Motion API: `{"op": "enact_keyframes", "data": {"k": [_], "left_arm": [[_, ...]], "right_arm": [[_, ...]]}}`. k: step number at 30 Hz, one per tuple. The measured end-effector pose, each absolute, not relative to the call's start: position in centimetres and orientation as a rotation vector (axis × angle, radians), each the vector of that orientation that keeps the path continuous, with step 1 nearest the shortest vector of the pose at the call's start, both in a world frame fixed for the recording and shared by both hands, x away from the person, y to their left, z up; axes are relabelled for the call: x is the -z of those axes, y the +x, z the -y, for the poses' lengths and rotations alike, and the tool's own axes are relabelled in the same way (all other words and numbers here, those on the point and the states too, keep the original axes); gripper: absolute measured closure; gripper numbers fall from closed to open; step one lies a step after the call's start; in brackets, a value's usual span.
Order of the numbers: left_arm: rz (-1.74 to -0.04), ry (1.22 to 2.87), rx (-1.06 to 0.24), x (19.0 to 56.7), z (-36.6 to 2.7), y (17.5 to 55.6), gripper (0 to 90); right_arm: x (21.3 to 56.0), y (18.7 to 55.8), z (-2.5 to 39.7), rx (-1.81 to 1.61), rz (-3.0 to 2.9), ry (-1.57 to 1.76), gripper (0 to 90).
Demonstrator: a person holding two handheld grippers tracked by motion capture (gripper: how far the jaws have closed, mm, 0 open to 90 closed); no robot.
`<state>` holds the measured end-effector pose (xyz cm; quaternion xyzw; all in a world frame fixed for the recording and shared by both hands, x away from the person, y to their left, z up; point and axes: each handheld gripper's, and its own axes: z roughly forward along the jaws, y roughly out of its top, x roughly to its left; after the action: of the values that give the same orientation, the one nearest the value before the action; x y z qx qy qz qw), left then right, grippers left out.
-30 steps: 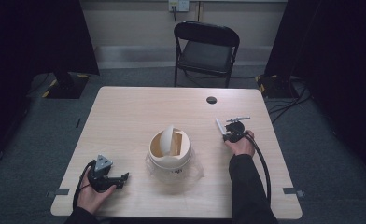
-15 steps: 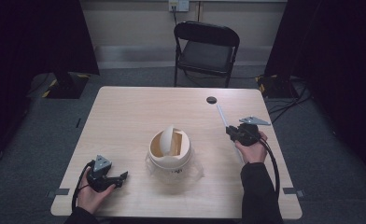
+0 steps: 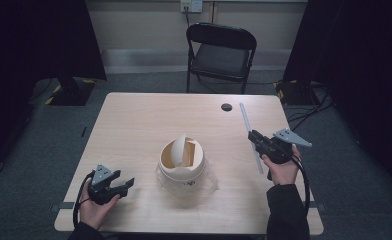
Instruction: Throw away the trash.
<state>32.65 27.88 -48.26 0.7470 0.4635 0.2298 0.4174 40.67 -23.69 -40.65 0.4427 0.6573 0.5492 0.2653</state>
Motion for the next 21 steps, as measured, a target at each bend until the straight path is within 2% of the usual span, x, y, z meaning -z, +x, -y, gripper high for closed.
{"op": "enact_keyframes", "data": {"k": [9, 21], "left_arm": [[-1.142, 1.717, -0.581, 46.3, -28.7, 32.2, 37.0], [-1.018, 1.555, -0.586, 41.3, -28.4, 32.4, 37.2]], "right_arm": [[39.3, 40.0, 23.8, -1.56, -1.723, 1.133, 80.7], [37.6, 39.1, 24.2, -1.667, -1.642, 1.065, 80.8]]}}
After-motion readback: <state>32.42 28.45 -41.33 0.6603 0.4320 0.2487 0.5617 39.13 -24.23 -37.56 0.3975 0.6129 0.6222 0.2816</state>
